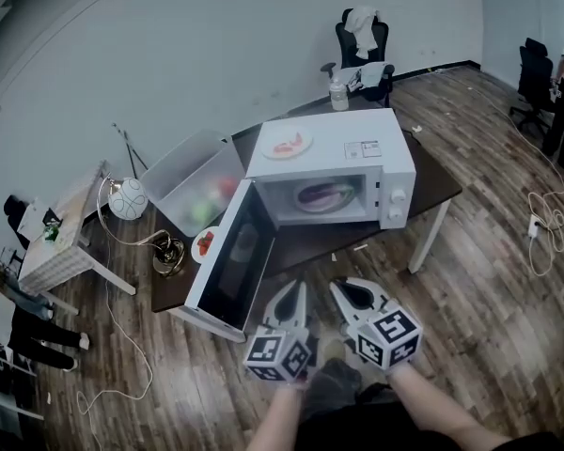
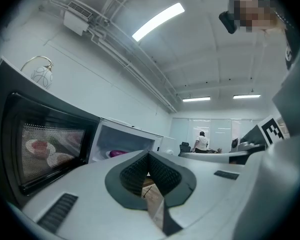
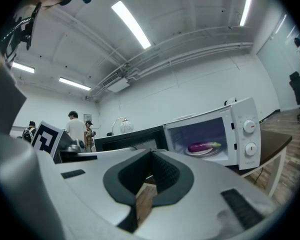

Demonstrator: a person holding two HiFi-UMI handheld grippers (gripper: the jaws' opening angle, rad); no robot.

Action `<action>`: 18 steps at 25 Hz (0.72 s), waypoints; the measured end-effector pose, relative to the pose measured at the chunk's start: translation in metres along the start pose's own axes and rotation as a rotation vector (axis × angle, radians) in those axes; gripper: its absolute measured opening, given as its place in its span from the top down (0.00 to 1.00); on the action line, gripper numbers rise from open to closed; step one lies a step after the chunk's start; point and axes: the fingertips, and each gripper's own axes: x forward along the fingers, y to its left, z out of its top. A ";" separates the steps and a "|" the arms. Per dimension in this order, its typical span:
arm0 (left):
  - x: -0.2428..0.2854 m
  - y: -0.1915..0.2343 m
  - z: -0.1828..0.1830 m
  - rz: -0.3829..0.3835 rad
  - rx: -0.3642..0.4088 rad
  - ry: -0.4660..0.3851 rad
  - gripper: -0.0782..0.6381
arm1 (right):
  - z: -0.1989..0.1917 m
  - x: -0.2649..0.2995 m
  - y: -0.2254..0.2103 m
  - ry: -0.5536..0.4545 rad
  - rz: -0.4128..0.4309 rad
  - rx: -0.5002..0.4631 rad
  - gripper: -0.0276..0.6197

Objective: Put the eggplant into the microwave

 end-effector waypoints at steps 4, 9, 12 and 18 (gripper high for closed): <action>0.006 0.010 -0.011 0.012 -0.013 0.026 0.89 | -0.011 0.009 -0.007 0.024 0.000 0.019 0.96; 0.026 0.021 -0.024 0.011 -0.035 0.058 0.89 | -0.023 0.023 -0.021 0.062 -0.006 0.036 0.96; 0.041 0.026 -0.030 -0.002 -0.046 0.077 0.89 | -0.028 0.032 -0.035 0.081 -0.021 0.048 0.96; 0.065 0.045 -0.039 0.001 -0.071 0.110 0.89 | -0.035 0.055 -0.052 0.114 -0.030 0.066 0.96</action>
